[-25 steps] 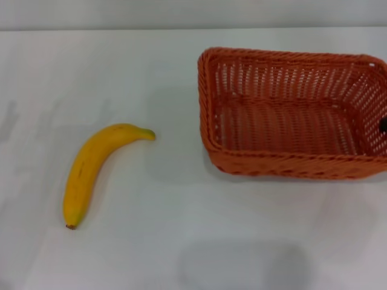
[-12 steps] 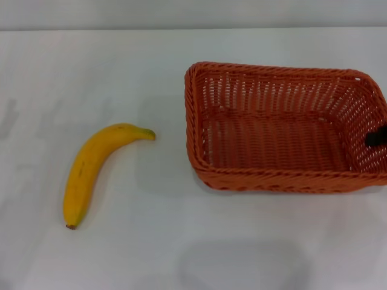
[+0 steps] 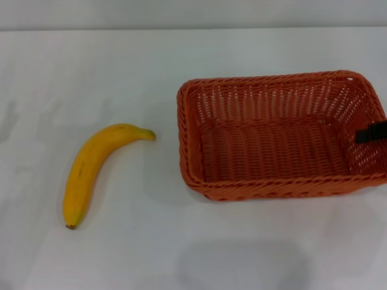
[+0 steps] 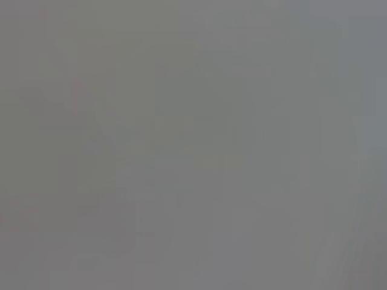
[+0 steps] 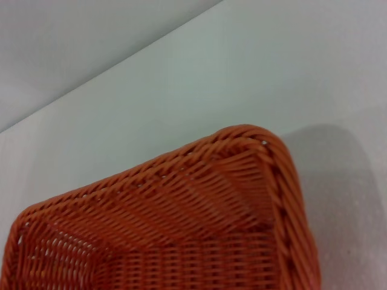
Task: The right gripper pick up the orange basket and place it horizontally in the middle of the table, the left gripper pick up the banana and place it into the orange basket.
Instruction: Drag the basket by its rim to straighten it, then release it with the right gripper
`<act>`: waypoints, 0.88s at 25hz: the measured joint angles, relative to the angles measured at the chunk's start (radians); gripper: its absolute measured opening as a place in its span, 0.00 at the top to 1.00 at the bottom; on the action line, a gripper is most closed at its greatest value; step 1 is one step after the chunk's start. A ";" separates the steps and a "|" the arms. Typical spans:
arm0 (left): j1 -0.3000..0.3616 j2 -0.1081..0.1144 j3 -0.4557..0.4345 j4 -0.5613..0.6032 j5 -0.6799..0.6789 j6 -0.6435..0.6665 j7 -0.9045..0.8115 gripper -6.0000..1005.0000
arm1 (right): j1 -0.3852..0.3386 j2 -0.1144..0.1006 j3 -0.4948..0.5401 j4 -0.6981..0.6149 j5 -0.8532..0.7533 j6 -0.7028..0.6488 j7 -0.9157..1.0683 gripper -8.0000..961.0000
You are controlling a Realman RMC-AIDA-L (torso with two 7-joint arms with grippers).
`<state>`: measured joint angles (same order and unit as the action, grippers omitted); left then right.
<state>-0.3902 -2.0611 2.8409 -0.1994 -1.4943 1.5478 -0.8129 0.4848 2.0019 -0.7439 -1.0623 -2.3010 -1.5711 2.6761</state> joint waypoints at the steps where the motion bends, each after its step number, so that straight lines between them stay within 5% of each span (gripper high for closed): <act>1: -0.001 0.000 0.000 0.000 0.000 0.000 0.000 0.12 | 0.003 0.000 0.002 0.001 0.000 -0.007 -0.002 0.73; 12: 0.003 0.021 0.003 -0.006 0.049 0.008 -0.037 0.12 | 0.010 -0.004 0.004 0.003 0.014 -0.094 -0.031 0.30; 16: -0.005 0.036 0.003 -0.092 0.163 0.021 -0.154 0.12 | 0.012 -0.028 0.026 0.004 0.015 -0.083 -0.050 0.16; 22: -0.043 0.074 0.004 -0.290 0.336 0.085 -0.435 0.12 | 0.030 -0.069 0.126 0.057 0.016 -0.078 -0.131 0.16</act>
<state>-0.4334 -1.9866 2.8447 -0.4893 -1.1585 1.6324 -1.2480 0.5152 1.9334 -0.6178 -1.0057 -2.2854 -1.6488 2.5455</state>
